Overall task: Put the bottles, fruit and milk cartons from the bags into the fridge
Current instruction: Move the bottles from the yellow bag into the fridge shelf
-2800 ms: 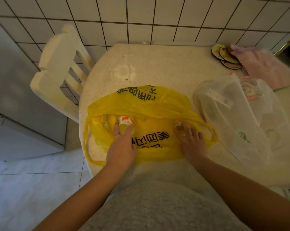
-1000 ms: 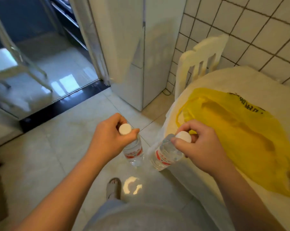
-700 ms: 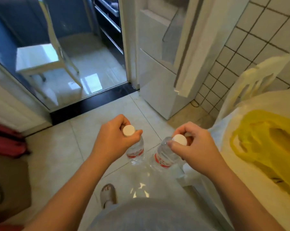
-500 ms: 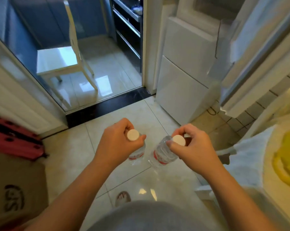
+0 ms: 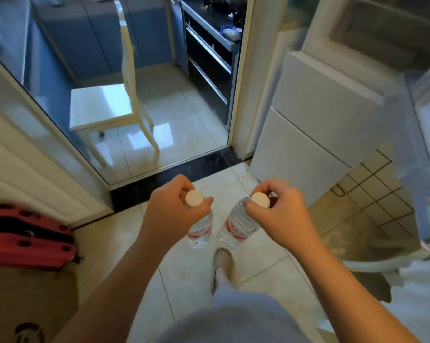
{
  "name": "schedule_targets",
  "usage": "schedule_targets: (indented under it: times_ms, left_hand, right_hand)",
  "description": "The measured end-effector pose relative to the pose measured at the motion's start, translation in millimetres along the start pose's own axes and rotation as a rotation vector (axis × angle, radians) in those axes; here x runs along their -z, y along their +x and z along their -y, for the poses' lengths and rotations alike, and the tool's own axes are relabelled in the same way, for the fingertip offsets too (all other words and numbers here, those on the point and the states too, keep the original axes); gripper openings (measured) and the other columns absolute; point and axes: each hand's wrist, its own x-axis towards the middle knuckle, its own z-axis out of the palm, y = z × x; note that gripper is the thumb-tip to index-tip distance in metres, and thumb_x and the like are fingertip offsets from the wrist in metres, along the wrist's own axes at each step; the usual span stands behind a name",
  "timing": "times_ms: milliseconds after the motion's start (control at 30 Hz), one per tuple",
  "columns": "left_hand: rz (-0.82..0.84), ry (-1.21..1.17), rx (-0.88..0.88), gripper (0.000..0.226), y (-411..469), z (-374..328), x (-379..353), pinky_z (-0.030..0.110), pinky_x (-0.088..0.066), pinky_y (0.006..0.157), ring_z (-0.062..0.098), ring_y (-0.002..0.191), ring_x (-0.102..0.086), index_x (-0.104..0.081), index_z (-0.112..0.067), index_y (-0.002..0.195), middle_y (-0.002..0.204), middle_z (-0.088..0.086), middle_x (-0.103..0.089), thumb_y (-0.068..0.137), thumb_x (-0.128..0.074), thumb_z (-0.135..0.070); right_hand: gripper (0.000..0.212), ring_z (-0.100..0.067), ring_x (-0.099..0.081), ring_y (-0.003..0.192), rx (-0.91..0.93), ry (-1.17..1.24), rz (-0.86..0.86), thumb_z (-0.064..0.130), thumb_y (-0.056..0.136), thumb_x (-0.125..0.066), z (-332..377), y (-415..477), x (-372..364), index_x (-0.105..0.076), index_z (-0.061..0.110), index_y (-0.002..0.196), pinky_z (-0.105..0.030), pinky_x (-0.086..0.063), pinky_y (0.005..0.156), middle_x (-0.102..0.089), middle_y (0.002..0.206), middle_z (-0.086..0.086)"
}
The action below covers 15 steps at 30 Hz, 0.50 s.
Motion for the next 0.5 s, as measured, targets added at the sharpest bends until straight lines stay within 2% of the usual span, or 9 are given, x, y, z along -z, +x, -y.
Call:
schedule_targets:
  times_ms: [67,133,267,433,500]
  left_hand:
    - [-0.012,-0.01,-0.039,0.036,34.2,2.8,-7.5,0.016,-0.046,0.055,0.016,0.058,-0.055,-0.057,-0.015,0.076,0.061,-0.008,-0.056,0.071,-0.086,-0.036]
    - [-0.02,-0.015,-0.068,0.036,71.6,2.8,-17.1,0.015,-0.044,0.054,0.014,0.065,-0.056,-0.056,-0.017,0.076,0.06,-0.011,-0.054,0.071,-0.085,-0.038]
    - [0.004,0.013,-0.088,0.037,150.3,-8.3,-40.3,0.012,-0.043,0.055,0.004,0.053,-0.052,-0.055,-0.019,0.077,0.059,-0.014,-0.053,0.07,-0.085,-0.039]
    - [0.001,-0.021,-0.136,0.037,248.0,-28.0,-79.8,0.018,-0.043,0.051,0.008,0.056,-0.052,-0.055,-0.017,0.078,0.062,-0.01,-0.056,0.071,-0.087,-0.035]
    - [-0.005,-0.041,-0.197,0.037,281.9,-38.9,-97.7,0.021,-0.048,0.054,0.008,0.061,-0.056,-0.055,-0.017,0.08,0.066,-0.012,-0.056,0.073,-0.083,-0.04]
  right_hand:
    - [0.016,-0.013,-0.061,0.074,-0.002,-0.01,-0.001,0.027,0.075,-0.078,-1.6,35.4,-2.5,-0.062,0.023,0.077,-0.038,-0.058,0.067,-0.06,0.083,0.006]
    - [0.016,-0.014,-0.062,0.077,0.005,-0.022,-0.012,0.029,0.076,-0.077,-2.5,72.6,-1.6,-0.062,0.024,0.078,-0.041,-0.059,0.069,-0.06,0.084,0.006]
    - [0.017,-0.011,-0.061,0.078,0.035,-0.029,-0.036,0.028,0.077,-0.077,-2.1,146.9,10.8,-0.06,0.029,0.079,-0.039,-0.059,0.071,-0.06,0.086,0.007]
    - [0.017,-0.015,-0.061,0.074,0.046,0.004,-0.157,0.022,0.074,-0.078,-7.4,235.0,43.4,-0.062,0.024,0.076,-0.041,-0.056,0.067,-0.061,0.081,0.004]
    - [0.017,-0.018,-0.062,0.074,0.027,0.014,-0.222,0.022,0.074,-0.079,-10.9,263.2,58.1,-0.062,0.024,0.076,-0.041,-0.056,0.065,-0.061,0.081,0.004]
